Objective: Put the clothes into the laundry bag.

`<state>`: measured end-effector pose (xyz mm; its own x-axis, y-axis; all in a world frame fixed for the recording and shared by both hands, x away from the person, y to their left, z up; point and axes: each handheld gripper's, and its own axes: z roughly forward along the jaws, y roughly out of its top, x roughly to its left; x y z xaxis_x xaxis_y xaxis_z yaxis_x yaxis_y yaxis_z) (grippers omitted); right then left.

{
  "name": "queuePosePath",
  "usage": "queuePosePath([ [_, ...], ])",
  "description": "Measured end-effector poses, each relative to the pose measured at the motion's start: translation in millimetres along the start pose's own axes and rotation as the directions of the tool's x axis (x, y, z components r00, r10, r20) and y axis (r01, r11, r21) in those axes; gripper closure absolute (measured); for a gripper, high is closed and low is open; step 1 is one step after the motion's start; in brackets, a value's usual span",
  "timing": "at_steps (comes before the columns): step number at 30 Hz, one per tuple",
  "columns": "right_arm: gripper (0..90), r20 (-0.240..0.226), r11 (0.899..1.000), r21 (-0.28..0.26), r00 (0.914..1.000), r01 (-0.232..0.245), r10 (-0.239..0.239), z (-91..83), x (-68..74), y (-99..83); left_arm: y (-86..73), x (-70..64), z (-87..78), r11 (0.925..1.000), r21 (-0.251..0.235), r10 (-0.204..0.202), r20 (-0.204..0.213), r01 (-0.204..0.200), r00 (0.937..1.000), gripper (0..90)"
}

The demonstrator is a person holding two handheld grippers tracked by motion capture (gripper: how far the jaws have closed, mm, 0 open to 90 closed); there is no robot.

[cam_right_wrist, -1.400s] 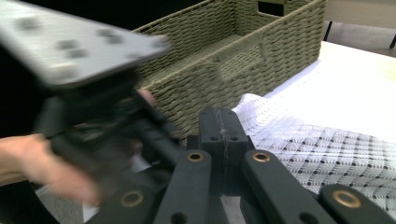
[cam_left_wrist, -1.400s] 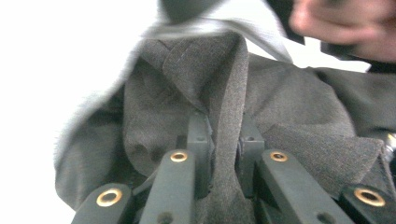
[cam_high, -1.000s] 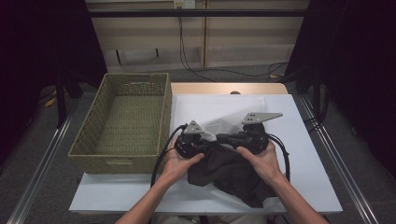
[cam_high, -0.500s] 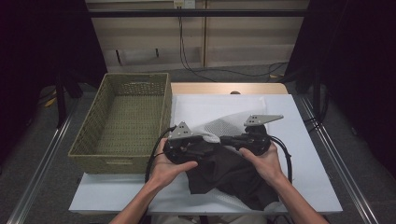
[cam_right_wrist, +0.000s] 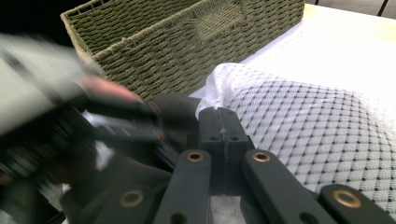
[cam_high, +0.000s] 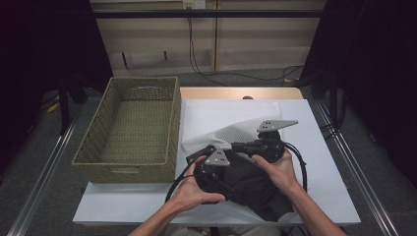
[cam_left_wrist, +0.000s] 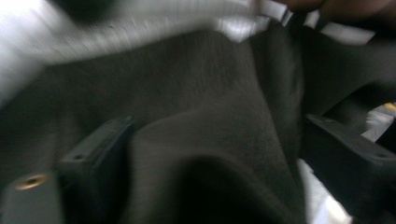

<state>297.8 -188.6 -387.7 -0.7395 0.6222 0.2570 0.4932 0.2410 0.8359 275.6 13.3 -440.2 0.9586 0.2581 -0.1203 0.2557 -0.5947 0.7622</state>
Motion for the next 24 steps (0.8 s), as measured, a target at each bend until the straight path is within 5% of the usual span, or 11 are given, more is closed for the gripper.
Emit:
queuePosePath([
  [5, 90.0, -0.005, 1.000, 0.003, 0.9999, 0.009, -0.009, -0.3, 0.8, 0.1, -8.6, 4.6, 11.8, 0.9971, 0.058, 0.048, 0.007, -0.049, 0.9988, 8.4],
  [6, 90.0, -0.005, 1.000, 0.004, 1.0000, 0.006, -0.006, -0.2, 0.9, -0.2, -10.3, 3.9, 15.0, 0.9991, 0.036, 0.023, 0.008, -0.023, 0.9997, 8.5],
  [7, 90.0, -0.004, 1.000, 0.005, 1.0000, 0.008, -0.008, 0.1, 1.1, -0.4, -11.9, 3.7, 17.2, 0.9984, 0.041, 0.039, 0.015, -0.040, 0.9991, 8.3],
  [10, 90.0, 0.000, 1.000, 0.006, 0.9999, 0.012, -0.012, 0.1, 2.0, 0.1, -13.2, -0.1, 22.5, 0.9942, 0.069, 0.084, -0.032, -0.082, 0.9959, 8.8],
  [11, 90.0, 0.003, 1.000, 0.007, 0.9999, 0.011, -0.011, 0.3, 2.2, 0.3, -13.5, -1.2, 23.9, 0.9898, 0.087, 0.119, -0.072, -0.113, 0.9903, 12.2],
  [16, 90.0, 0.001, 1.000, 0.011, 0.9999, 0.015, -0.015, 1.0, 2.7, 0.3, -10.6, 4.0, 19.2, 0.9876, 0.109, 0.127, -0.130, -0.113, 0.9834, 48.1],
  [18, 90.0, -0.005, 1.000, 0.009, 0.9999, 0.013, -0.013, 1.3, 2.8, 0.8, -11.0, 10.2, 18.0, 0.9944, 0.070, 0.087, -0.128, -0.079, 0.9879, 62.4],
  [20, 90.0, -0.010, 1.000, 0.010, 0.9998, 0.018, -0.018, 1.6, 2.9, 1.1, -10.6, 14.6, 16.8, 0.9985, 0.037, 0.043, -0.112, -0.039, 0.9928, 67.5],
  [24, 90.0, -0.017, 1.000, 0.002, 0.9998, 0.013, -0.013, 0.1, 4.4, 2.5, -2.7, 18.3, 8.2, 0.9999, 0.016, 0.007, -0.129, -0.005, 0.9917, 70.8],
])
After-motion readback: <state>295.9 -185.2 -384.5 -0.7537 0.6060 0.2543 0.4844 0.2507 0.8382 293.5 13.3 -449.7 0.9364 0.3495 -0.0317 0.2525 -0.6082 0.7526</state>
